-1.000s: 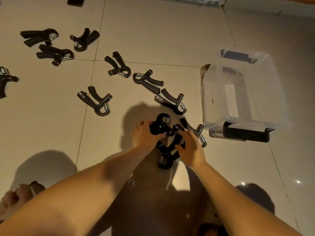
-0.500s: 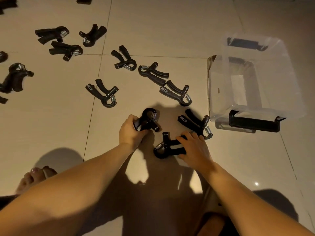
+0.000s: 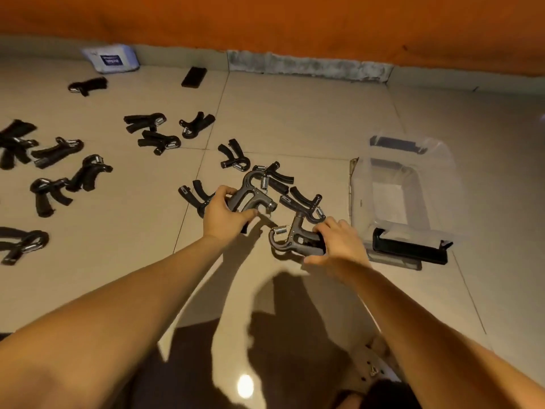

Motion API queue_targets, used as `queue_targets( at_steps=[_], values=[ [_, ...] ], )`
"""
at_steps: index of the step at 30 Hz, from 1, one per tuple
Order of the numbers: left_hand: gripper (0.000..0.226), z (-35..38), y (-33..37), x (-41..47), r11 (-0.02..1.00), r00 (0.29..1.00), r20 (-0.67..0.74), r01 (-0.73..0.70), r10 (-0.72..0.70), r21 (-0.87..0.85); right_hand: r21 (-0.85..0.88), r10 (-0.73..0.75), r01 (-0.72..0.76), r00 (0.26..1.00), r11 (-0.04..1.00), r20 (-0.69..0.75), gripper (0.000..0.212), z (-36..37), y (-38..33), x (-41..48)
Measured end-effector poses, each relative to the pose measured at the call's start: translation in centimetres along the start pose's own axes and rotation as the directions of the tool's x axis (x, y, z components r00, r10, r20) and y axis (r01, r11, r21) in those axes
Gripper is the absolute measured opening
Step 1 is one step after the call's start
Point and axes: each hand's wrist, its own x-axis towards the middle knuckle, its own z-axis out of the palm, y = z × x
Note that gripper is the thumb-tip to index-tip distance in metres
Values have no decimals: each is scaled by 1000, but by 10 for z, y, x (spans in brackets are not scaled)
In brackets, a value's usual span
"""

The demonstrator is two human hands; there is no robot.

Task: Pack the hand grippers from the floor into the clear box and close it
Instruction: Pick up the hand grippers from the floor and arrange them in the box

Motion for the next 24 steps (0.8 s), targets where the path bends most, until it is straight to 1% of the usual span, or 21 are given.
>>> queue_targets(
  at_steps=[3,5,8,10,12,16,18,20,24],
  values=[
    [54,-15,75,10,992,994,-12,-112,111,-52,-16,-13,11,996,1000,-90,69,-64,8,9],
    [54,-23,124,9,981,985,-12,-170,169,-89,-26,-2,-1,992,1000,-122,70,-104,13,8],
    [54,-28,183,-3,963,972,-4,-235,236,-132,-21,10,-14,983,1000,-181,73,-155,23,1],
    [56,-29,207,-11,957,967,10,-249,253,-150,-2,17,-18,979,1000,-204,74,-182,28,-3],
    [57,-28,218,-17,949,962,17,-265,272,-173,-6,15,-16,979,1000,-202,72,-204,33,-5],
    [57,-25,222,-17,939,952,48,-289,303,-185,-56,16,-24,989,998,-146,73,-232,43,-7],
    [56,-18,222,-13,942,950,68,-289,303,-170,-77,46,-54,993,996,-105,74,-239,51,-8],
    [57,-6,222,-8,949,956,91,-258,277,-179,-93,84,-91,993,991,-77,74,-243,64,-10],
    [58,30,218,0,963,958,167,-201,231,-181,-68,188,-193,980,979,-71,68,-227,104,-20]
  ],
)
